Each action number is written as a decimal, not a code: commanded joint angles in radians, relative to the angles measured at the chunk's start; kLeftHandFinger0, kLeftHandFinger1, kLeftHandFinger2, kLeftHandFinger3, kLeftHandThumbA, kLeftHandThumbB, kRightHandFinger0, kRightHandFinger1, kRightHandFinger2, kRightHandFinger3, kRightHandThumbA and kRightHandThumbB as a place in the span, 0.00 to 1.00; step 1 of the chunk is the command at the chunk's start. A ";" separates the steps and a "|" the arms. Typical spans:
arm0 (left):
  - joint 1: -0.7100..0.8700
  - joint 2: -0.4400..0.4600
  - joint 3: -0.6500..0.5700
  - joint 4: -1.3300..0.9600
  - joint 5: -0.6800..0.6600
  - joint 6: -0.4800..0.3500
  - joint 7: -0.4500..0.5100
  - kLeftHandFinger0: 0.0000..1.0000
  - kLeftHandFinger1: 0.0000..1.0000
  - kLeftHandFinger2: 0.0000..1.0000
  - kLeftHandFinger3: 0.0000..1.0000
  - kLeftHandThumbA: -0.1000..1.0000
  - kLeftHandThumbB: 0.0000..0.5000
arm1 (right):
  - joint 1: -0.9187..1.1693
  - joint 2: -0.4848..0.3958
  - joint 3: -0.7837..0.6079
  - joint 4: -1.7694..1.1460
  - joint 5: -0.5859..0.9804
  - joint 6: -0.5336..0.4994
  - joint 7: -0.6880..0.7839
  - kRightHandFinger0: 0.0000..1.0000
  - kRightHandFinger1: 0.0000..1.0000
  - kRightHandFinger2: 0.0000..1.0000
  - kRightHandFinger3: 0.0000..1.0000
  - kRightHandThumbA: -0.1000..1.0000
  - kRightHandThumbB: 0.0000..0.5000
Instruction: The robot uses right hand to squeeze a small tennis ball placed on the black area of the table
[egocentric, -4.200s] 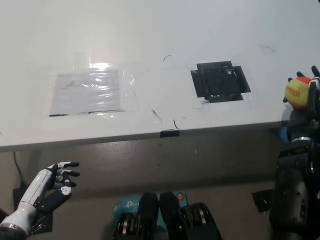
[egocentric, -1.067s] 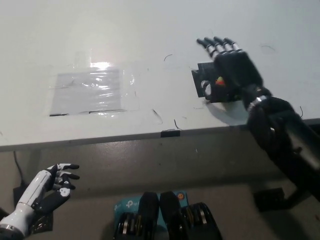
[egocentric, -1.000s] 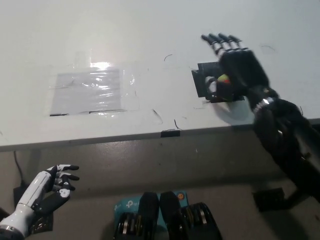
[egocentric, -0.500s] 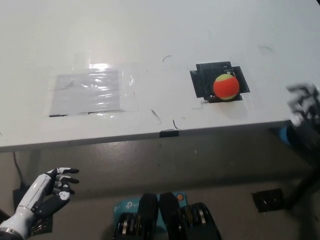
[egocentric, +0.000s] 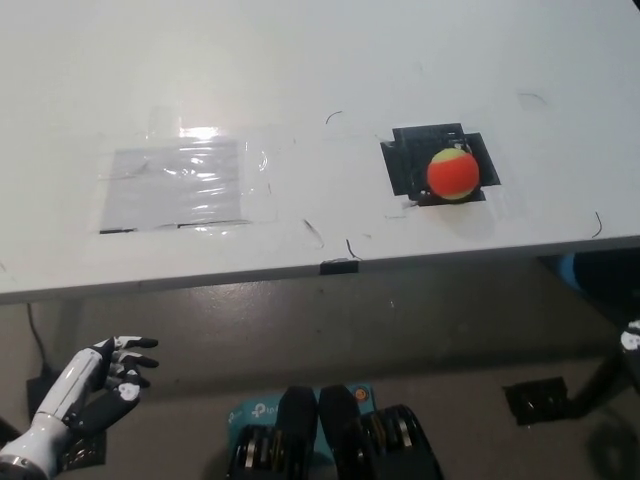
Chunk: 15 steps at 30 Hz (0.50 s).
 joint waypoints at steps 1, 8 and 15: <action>-0.012 0.030 0.019 -0.027 -0.004 -0.015 0.000 0.46 0.52 0.61 0.71 0.18 0.19 | -0.044 0.004 -0.067 -0.004 0.205 0.024 0.045 0.00 0.01 0.17 0.65 0.00 0.36; -0.008 0.035 0.016 -0.018 0.004 -0.050 0.003 0.45 0.52 0.62 0.70 0.20 0.18 | -0.048 -0.005 -0.064 -0.014 0.209 0.075 0.050 0.00 0.01 0.14 0.64 0.00 0.39; -0.006 0.034 0.019 -0.020 0.006 -0.038 0.006 0.46 0.53 0.64 0.73 0.17 0.16 | -0.052 -0.009 -0.066 -0.008 0.231 0.111 0.038 0.00 0.01 0.13 0.64 0.00 0.36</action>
